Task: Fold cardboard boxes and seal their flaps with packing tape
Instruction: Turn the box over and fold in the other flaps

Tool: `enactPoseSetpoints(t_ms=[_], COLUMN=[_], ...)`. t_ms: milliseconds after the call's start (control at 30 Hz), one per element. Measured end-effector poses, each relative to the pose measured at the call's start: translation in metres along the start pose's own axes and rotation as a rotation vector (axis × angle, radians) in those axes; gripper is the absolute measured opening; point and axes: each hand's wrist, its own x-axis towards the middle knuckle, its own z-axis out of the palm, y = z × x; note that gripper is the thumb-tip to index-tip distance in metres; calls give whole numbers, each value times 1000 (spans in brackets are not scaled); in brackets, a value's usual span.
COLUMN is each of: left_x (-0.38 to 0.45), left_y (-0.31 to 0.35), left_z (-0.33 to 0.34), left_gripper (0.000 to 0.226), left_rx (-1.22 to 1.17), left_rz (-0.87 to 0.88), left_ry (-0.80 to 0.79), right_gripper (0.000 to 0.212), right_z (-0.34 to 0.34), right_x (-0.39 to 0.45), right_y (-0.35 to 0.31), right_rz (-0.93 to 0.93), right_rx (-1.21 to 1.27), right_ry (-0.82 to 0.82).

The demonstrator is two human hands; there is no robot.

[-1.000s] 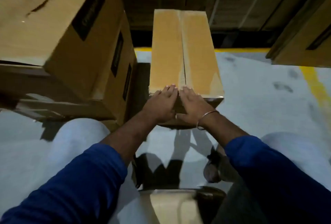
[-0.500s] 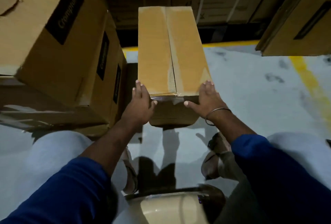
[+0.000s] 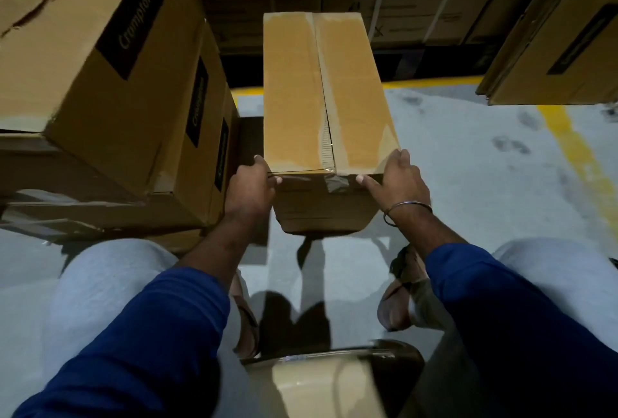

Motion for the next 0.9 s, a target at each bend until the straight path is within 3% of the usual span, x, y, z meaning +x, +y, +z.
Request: enactPoseSetpoints(t_ms=[300, 400, 500, 633, 900], left_x=[8, 8, 10, 12, 13], left_y=[-2, -5, -5, -2, 4], left_z=[-4, -7, -9, -10, -13], left_gripper=[40, 30, 45, 64, 58], left_rx=[102, 97, 53, 79, 116], left_rz=[10, 24, 34, 37, 48], left_ry=[-15, -28, -67, -54, -13], right_gripper=[87, 112, 135, 121, 94], right_z=[-1, -1, -1, -3, 4], right_x=[10, 10, 9, 13, 15], right_y=[-2, -3, -11, -36, -50], right_rz=[-19, -3, -67, -303, -327], right_rx=[-105, -181, -209, -141, -146], right_ry=[129, 72, 59, 138, 174])
